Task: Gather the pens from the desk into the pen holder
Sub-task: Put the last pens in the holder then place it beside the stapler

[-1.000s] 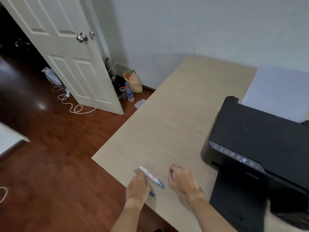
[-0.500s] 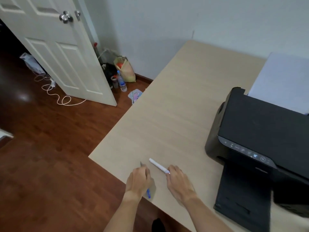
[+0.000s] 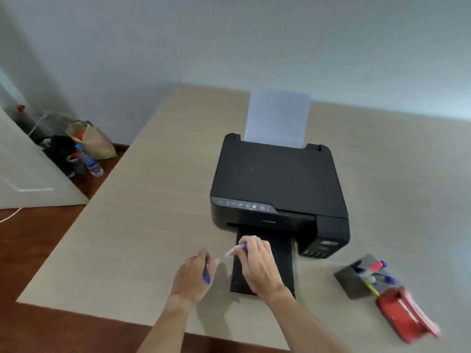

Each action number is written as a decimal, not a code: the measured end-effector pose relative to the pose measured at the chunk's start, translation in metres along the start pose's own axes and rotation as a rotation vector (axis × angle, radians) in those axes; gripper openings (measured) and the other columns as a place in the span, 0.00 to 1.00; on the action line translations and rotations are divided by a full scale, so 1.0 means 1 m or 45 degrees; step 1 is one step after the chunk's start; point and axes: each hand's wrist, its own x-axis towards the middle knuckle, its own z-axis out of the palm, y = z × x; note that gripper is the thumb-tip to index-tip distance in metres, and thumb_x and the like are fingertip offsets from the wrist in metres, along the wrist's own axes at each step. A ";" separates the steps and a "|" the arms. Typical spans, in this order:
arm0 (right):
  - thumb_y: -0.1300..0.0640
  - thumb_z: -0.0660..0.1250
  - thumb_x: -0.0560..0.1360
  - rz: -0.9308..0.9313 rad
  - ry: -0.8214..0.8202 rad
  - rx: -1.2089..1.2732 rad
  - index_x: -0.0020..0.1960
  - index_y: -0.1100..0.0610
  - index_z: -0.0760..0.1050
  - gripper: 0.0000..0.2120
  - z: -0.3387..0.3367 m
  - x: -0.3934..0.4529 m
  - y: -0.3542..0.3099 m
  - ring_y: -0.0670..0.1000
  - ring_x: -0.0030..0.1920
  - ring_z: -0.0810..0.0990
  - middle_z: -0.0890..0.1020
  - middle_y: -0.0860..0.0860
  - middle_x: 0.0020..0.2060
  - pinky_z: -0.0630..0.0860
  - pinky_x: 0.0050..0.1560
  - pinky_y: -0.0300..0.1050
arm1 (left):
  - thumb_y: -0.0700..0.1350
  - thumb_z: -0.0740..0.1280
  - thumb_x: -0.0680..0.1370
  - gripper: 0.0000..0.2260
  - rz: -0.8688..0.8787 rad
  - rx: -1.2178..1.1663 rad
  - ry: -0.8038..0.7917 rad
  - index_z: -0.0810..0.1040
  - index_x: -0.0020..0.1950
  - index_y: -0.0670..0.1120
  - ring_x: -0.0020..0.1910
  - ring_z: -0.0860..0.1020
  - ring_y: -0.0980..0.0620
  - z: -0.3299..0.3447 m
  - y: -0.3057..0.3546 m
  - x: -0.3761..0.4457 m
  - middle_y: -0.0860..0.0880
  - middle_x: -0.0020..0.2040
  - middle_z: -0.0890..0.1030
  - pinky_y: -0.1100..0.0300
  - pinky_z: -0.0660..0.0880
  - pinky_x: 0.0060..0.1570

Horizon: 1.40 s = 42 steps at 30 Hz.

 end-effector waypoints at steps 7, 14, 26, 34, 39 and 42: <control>0.51 0.54 0.78 -0.168 -0.117 0.270 0.44 0.46 0.64 0.04 0.121 0.059 -0.113 0.34 0.44 0.69 0.72 0.40 0.38 0.64 0.46 0.35 | 0.40 0.58 0.83 0.08 -0.256 -0.001 0.448 0.74 0.46 0.47 0.39 0.75 0.52 -0.099 -0.149 -0.044 0.52 0.43 0.73 0.56 0.76 0.42; 0.51 0.54 0.76 -0.149 -0.141 0.232 0.43 0.50 0.65 0.05 0.198 0.117 -0.147 0.50 0.39 0.71 0.73 0.47 0.38 0.63 0.51 0.42 | 0.55 0.64 0.81 0.05 -0.353 -0.322 0.461 0.71 0.48 0.56 0.21 0.70 0.55 -0.130 -0.231 -0.024 0.52 0.24 0.70 0.65 0.65 0.22; 0.52 0.53 0.77 -0.050 -0.509 0.153 0.44 0.52 0.66 0.06 0.311 0.080 -0.184 0.51 0.42 0.73 0.75 0.48 0.39 0.66 0.53 0.44 | 0.54 0.55 0.84 0.06 -0.409 -0.450 0.441 0.67 0.58 0.63 0.37 0.79 0.60 -0.116 -0.323 -0.020 0.53 0.32 0.76 0.72 0.71 0.44; 0.55 0.56 0.77 -0.068 -0.532 0.128 0.46 0.52 0.67 0.03 0.312 0.078 -0.198 0.50 0.42 0.74 0.76 0.47 0.40 0.65 0.53 0.43 | 0.54 0.54 0.84 0.06 -0.409 -0.387 0.306 0.66 0.59 0.62 0.43 0.79 0.65 -0.113 -0.329 -0.009 0.58 0.37 0.76 0.70 0.70 0.38; 0.50 0.51 0.77 -0.007 -0.482 0.067 0.48 0.54 0.70 0.12 0.274 0.080 -0.176 0.52 0.46 0.75 0.78 0.49 0.44 0.67 0.56 0.45 | 0.52 0.54 0.85 0.12 -0.283 -0.282 0.158 0.72 0.65 0.52 0.45 0.76 0.64 -0.101 -0.288 0.009 0.56 0.57 0.74 0.77 0.68 0.42; 0.55 0.56 0.78 0.058 -0.423 0.007 0.48 0.55 0.70 0.06 0.242 0.075 -0.154 0.52 0.47 0.75 0.78 0.50 0.45 0.68 0.56 0.47 | 0.51 0.56 0.85 0.13 -0.127 -0.245 0.101 0.75 0.64 0.48 0.49 0.78 0.56 -0.092 -0.249 0.025 0.52 0.60 0.74 0.67 0.73 0.46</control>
